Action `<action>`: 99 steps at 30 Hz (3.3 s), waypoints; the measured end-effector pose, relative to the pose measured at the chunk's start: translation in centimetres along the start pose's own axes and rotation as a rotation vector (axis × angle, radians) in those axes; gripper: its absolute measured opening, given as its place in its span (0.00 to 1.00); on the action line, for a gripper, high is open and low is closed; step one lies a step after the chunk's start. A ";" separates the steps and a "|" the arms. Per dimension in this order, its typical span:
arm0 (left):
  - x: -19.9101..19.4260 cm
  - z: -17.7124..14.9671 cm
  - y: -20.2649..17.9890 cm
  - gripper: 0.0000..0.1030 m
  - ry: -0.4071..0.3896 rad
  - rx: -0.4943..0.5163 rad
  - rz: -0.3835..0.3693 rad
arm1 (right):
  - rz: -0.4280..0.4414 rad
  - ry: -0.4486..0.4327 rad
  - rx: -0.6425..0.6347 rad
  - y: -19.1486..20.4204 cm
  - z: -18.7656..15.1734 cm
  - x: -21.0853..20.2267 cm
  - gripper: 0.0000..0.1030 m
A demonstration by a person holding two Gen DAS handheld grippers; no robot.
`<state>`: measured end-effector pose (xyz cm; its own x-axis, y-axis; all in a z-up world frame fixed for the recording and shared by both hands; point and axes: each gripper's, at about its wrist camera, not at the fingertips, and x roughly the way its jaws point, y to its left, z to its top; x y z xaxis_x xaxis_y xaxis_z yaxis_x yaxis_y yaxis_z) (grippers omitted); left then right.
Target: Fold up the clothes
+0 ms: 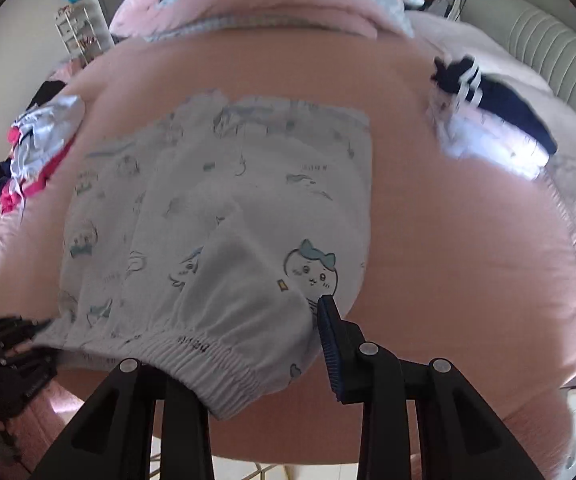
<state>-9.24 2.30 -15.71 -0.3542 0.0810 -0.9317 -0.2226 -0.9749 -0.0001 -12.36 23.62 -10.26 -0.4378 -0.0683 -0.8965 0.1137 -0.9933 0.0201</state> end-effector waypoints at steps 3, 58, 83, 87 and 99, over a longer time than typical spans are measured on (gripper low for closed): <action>-1.9 1.0 0.7 0.45 -0.064 0.002 -0.003 | 0.001 -0.039 -0.042 0.6 -0.3 -0.6 0.31; -7.6 -0.3 -1.8 0.03 -0.189 0.027 0.090 | -0.092 0.045 -0.213 6.1 -2.4 2.3 0.32; -1.0 -2.8 -2.4 0.46 -0.026 -0.162 -0.142 | -0.064 0.106 -0.218 4.1 -3.2 2.4 0.33; 0.8 -2.3 -2.5 0.41 -0.026 -0.213 -0.129 | -0.150 0.037 -0.170 2.8 -2.3 1.8 0.33; -5.0 -1.8 -3.6 0.37 -0.074 0.020 0.337 | -0.202 -0.012 0.008 0.4 -3.0 -1.1 0.38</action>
<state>-5.07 5.03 -11.71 -0.4759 -0.2292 -0.8491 -0.0994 -0.9452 0.3108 -9.11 23.62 -10.60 -0.4615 0.1317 -0.8773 0.0156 -0.9876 -0.1565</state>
